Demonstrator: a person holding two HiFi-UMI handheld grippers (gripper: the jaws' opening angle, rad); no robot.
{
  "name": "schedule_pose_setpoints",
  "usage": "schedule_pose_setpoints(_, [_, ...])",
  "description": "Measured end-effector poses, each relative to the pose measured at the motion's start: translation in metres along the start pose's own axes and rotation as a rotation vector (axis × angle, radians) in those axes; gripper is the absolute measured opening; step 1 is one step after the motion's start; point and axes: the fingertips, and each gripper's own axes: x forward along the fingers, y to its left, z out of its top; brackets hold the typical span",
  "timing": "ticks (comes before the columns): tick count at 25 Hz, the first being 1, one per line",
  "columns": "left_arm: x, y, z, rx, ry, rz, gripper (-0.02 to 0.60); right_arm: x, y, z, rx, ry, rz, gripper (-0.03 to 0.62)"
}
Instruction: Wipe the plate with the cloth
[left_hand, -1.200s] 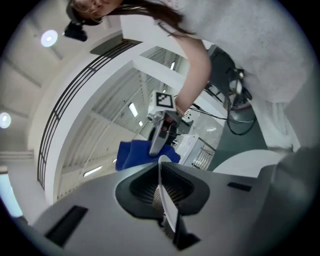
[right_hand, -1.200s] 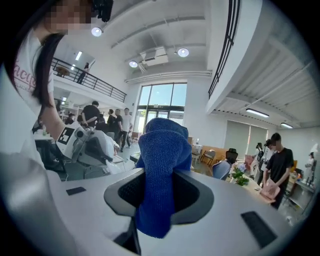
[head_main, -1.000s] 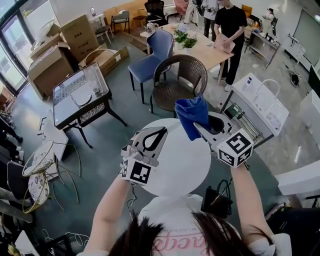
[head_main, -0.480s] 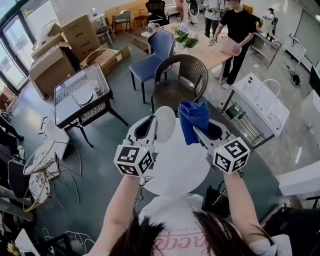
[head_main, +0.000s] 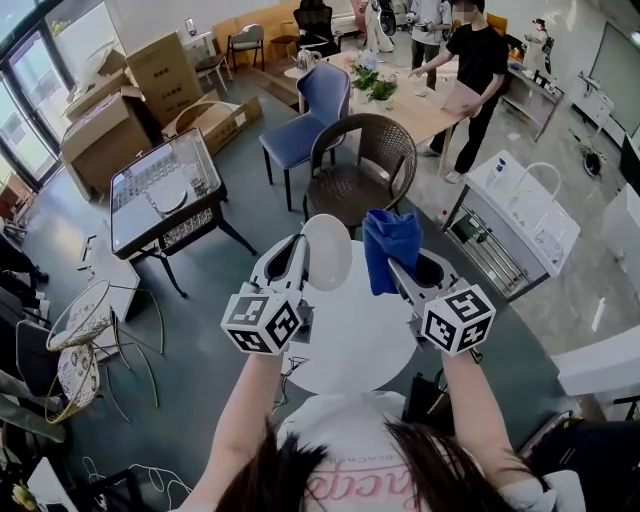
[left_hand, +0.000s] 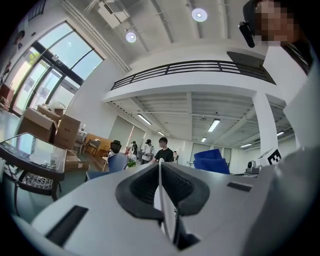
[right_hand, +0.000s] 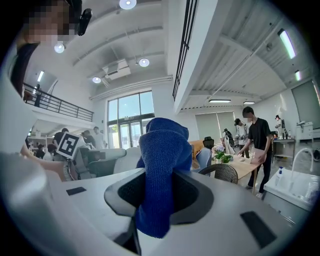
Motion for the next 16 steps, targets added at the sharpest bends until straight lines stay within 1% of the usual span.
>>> schedule_pose_setpoints(3, [0.0000,-0.0017,0.0012,0.030,0.003,0.008,0.021,-0.0008,-0.0020,-0.0010,-0.007,0.006,-0.002,0.132])
schedule_pose_setpoints(8, [0.0003,-0.0034,0.0025,-0.010,-0.011,-0.008,0.021,0.0004,0.0005,-0.0041,-0.016,0.018,0.004,0.132])
schedule_pose_setpoints(16, [0.0049,-0.0023,0.0070,-0.009,-0.022,-0.010,0.021,0.0069,0.0020,-0.0010,-0.038,0.027,0.012,0.132])
